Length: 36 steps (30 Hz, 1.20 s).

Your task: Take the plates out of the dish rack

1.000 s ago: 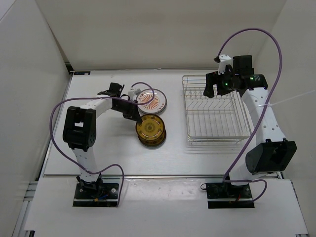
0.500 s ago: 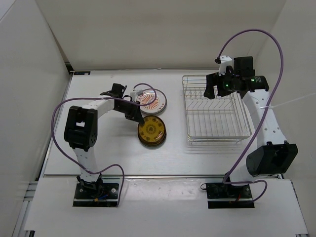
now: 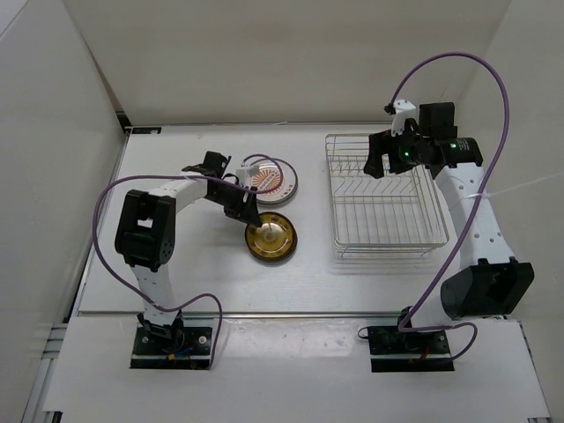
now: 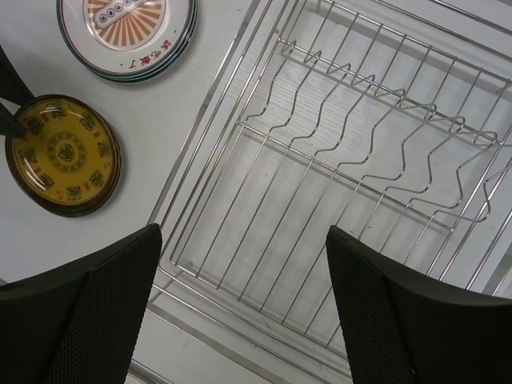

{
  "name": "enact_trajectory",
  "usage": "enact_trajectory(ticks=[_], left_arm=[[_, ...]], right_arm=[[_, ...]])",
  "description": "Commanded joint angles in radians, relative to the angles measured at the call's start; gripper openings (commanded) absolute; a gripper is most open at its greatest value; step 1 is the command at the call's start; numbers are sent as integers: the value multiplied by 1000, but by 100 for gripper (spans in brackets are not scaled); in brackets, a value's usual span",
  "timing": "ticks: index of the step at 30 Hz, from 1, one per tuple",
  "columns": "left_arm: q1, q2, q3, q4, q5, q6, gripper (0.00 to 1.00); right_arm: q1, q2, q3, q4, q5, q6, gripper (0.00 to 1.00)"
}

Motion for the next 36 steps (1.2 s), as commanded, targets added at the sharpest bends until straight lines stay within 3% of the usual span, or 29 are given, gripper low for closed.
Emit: enact_trajectory(ticks=[1,3,5,12,13,14,17,19,25,30,36], left_arm=[[-25,-86,17,-44,-40,50,70],[-34,-116,31,-56,-69,59,80],[-45,-130,64,-84,-96,59,100],[-45,-161,181,-187,-203,79,100],[-45,-196,181,-187,-268,79,100],[-45,-218,181,-187,-312,63,100],[-45,-311,172,-147,-537,0,100],[-1,-340,172,-138,-626,-29,100],[274,-411,246,-198,-668,-96,100],[485,-509,244,-227,-650,-87,100],[610,-566,190,-236,-596,-60,100]], right_arm=[[3,-41,-9,24,-26,-13,86],[3,-41,-9,24,-26,-13,86],[3,-41,-9,24,-37,-13,86],[3,-59,9,24,-56,-4,88],[3,-70,-12,42,-30,-4,91],[3,-70,-27,43,2,13,100],[3,-84,-75,105,137,41,100],[-42,-73,-75,105,168,50,100],[-188,-38,-78,116,210,62,100],[-296,-72,-119,116,195,53,100],[-334,-96,-144,125,184,44,100]])
